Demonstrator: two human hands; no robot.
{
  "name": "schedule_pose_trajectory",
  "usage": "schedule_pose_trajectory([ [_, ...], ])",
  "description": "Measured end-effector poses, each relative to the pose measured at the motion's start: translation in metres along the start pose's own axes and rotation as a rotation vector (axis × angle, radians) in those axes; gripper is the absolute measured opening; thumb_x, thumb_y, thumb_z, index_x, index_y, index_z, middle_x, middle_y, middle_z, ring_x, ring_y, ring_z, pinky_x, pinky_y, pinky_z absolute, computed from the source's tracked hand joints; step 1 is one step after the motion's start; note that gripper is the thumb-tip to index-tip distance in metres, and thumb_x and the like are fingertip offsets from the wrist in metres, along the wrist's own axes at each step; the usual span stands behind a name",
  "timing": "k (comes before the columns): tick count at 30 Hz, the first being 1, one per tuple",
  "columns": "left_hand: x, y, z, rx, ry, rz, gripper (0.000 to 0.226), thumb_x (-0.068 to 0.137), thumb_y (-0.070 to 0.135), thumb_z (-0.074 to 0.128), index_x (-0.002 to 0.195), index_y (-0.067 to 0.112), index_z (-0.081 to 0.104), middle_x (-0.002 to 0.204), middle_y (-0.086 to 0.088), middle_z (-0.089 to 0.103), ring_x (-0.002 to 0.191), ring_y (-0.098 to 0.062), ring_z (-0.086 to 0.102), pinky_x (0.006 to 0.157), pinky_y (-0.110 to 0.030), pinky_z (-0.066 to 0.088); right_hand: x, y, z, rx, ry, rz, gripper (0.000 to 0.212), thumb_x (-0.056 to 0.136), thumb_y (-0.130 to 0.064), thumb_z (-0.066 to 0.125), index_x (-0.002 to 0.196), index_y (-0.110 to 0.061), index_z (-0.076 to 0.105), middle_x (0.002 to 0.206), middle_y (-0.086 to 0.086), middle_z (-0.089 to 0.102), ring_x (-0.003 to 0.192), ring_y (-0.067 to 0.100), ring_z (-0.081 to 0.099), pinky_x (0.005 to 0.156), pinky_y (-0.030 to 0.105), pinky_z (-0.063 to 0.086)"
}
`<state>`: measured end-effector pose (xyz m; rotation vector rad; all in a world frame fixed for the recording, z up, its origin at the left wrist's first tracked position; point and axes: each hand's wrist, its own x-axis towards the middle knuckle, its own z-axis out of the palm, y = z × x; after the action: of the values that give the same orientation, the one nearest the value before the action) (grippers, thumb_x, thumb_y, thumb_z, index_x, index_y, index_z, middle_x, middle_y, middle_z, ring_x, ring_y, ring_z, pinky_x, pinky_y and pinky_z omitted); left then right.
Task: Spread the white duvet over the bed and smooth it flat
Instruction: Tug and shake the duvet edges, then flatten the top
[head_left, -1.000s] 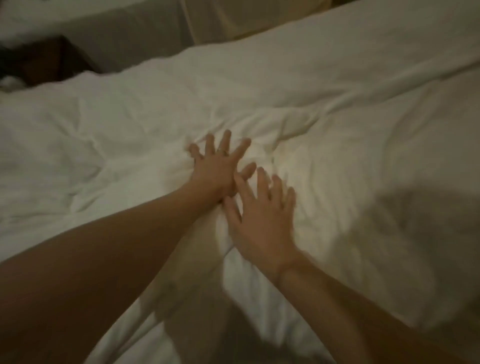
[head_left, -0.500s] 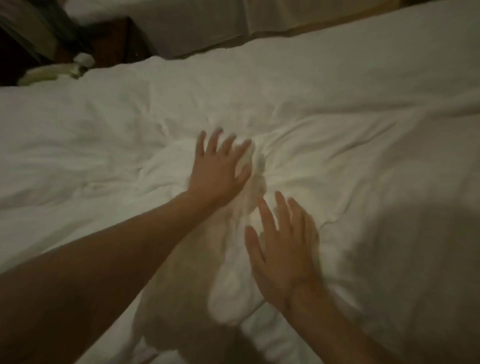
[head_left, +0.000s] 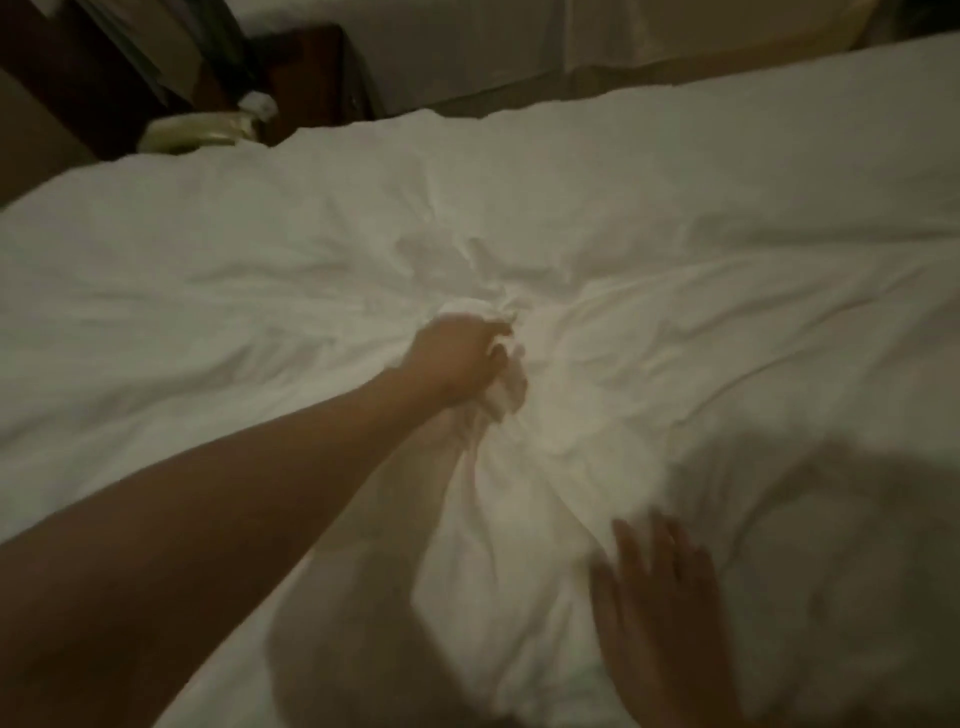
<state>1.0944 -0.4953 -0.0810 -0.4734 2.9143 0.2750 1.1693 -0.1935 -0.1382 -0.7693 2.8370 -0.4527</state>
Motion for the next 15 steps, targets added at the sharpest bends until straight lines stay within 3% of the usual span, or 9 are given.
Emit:
schedule_pose_trajectory([
  [2,-0.026,-0.036,-0.004,0.227,0.178,-0.089,0.053,0.091,0.054,0.037,0.139,0.033,0.049,0.143,-0.003,0.052,0.138,-0.026,0.036,0.117,-0.048,0.012,0.022,-0.078,-0.011,0.170,0.029,-0.109,0.058,0.096,-0.055,0.033,0.138,-0.022,0.055,0.148,0.018,0.042,0.136,0.037,0.039,0.114,0.050,0.027],
  [5,-0.052,-0.092,0.039,0.261,0.046,-0.173,0.070,0.092,0.071,0.017,0.154,0.039,0.012,0.163,-0.006,0.014,0.149,-0.032,0.004,0.116,-0.055,-0.007,0.039,-0.151,0.017,0.143,-0.180,-0.237,0.064,0.091,-0.071,0.010,0.151,-0.048,0.011,0.165,0.003,0.002,0.150,0.028,-0.002,0.120,0.046,-0.002],
  [6,-0.058,-0.105,0.060,0.243,0.039,-0.159,0.069,0.094,0.070,0.015,0.155,0.038,0.007,0.164,-0.006,0.008,0.150,-0.031,-0.002,0.116,-0.053,-0.011,0.032,-0.154,0.041,0.119,-0.215,-0.253,0.062,0.093,-0.069,0.013,0.152,-0.049,0.012,0.165,0.004,0.001,0.150,0.029,-0.003,0.120,0.049,-0.002],
  [9,-0.057,-0.122,0.112,0.122,0.086,-0.190,0.062,0.099,0.061,0.015,0.155,0.038,0.004,0.165,-0.003,-0.003,0.149,-0.026,-0.012,0.116,-0.046,-0.018,-0.018,-0.108,0.098,0.005,-0.211,-0.339,0.051,0.098,-0.052,0.030,0.146,-0.038,0.042,0.158,0.013,0.029,0.147,0.033,0.023,0.117,0.050,0.018],
  [12,-0.044,-0.113,0.102,-0.003,-0.098,-0.224,0.061,0.101,0.057,0.017,0.155,0.038,-0.002,0.164,-0.003,-0.013,0.148,-0.025,-0.018,0.118,-0.045,-0.016,-0.066,-0.062,0.104,-0.145,-0.232,-0.436,0.049,0.096,-0.047,0.031,0.137,-0.035,0.054,0.146,0.017,0.047,0.139,0.034,0.035,0.114,0.046,0.023],
  [14,-0.053,-0.110,0.057,-0.019,-0.236,-0.170,0.061,0.102,0.052,0.029,0.156,0.033,0.009,0.164,-0.007,0.003,0.150,-0.027,0.002,0.121,-0.041,0.001,-0.073,-0.069,0.094,-0.063,-0.295,-0.392,0.043,0.096,-0.050,0.033,0.129,-0.035,0.057,0.140,0.008,0.055,0.135,0.028,0.040,0.116,0.037,0.020],
  [15,-0.068,-0.110,0.033,-0.030,-0.201,-0.145,0.058,0.101,0.048,0.035,0.154,0.030,0.022,0.161,-0.007,0.020,0.147,-0.027,0.020,0.119,-0.039,0.015,-0.066,-0.080,0.087,0.062,-0.270,-0.384,0.040,0.097,-0.053,0.032,0.121,-0.035,0.058,0.143,-0.002,0.054,0.136,0.018,0.041,0.118,0.030,0.017],
])
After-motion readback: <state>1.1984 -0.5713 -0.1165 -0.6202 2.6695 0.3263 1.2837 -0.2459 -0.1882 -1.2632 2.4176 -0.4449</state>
